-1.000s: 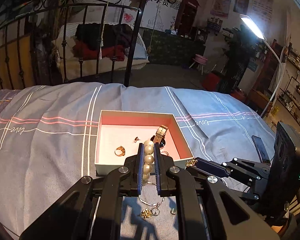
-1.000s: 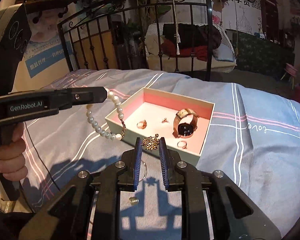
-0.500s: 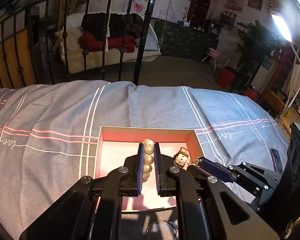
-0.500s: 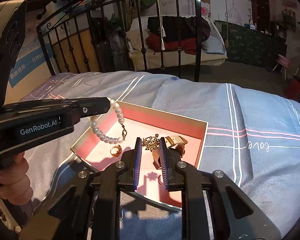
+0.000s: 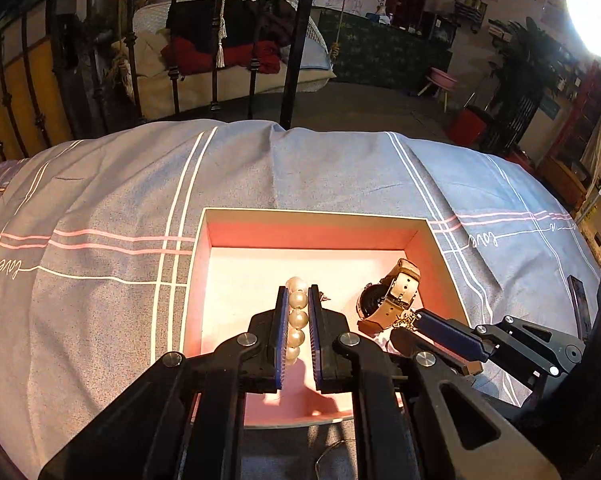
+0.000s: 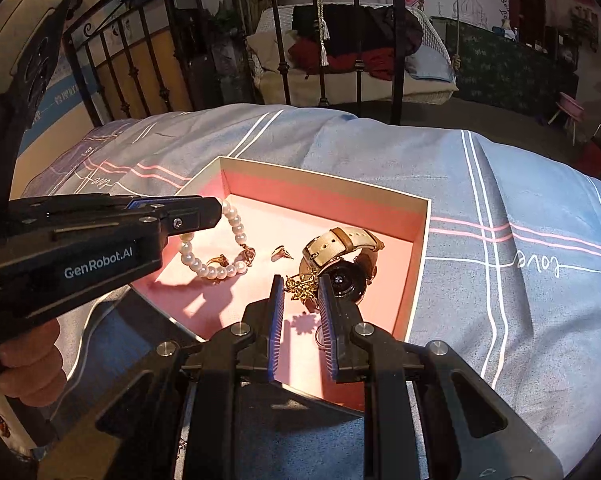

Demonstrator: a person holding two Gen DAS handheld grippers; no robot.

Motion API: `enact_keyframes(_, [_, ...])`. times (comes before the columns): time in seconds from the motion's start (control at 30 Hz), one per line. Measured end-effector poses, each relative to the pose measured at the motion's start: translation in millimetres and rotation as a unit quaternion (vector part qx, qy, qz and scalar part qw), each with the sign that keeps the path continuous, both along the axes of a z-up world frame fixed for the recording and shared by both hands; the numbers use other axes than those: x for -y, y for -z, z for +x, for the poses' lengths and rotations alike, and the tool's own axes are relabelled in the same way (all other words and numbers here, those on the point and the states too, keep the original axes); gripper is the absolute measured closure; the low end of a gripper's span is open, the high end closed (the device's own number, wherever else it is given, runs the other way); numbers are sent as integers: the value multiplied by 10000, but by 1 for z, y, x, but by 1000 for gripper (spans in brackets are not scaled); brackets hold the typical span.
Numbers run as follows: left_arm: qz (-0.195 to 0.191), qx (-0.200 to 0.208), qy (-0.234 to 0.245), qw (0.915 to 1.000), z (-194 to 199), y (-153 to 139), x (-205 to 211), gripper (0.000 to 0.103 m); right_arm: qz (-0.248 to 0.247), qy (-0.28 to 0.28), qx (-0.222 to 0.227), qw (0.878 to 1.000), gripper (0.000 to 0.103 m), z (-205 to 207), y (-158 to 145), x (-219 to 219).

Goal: Organize jewelry
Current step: 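Lower the bracelet and earrings into the box and open both tools, then grasp the silver bangle with the left tool while the right tool approaches the heart pendant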

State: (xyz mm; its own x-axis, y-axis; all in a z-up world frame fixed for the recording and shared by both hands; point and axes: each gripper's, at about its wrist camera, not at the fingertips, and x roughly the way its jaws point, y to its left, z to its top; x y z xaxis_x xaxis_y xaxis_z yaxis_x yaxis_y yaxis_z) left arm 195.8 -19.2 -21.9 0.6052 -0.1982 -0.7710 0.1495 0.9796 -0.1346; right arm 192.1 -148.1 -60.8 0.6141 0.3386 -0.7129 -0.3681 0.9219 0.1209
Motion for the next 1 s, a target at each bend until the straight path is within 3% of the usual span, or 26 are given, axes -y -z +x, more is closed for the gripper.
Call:
enact_keyframes(0.23, [144,-51,-73,9999,-2,3,0,93,-124,-15,-21,9999,84,-6,3,-2])
enact_keyframes(0.27, [153,-31,-89,9998,-3,2,0,90,-145,-10,5,9999,84,-7,2,-2])
enact_keyframes(0.3, [146,-14,-112,9998,-3,0,-1,81,-159,-10,20,9999,84,-9,1,-2])
enact_keyframes(0.33, [127,-5,-139,9998,-4,-2,-2,74,-163,-5,41,9999,81,-11,0,-2])
enact_keyframes(0.37, [95,15,-158,9998,-6,-5,-3,64,-167,8,69,9998,71,-13,-2,-1])
enact_keyframes(0.47, [55,159,-145,9998,-17,-15,-5,60,-206,49,245,9995,51,-23,-11,1])
enact_keyframes(0.7, [-22,427,91,9990,-79,-21,-14,51,-22,39,359,9993,49,-78,-15,20])
enact_keyframes(0.83, [27,213,89,9997,-111,4,-20,51,124,59,103,9999,49,-111,7,30])
enact_keyframes(1.0, [73,-122,93,9999,-123,30,-24,51,212,30,-164,9996,49,-131,29,31])
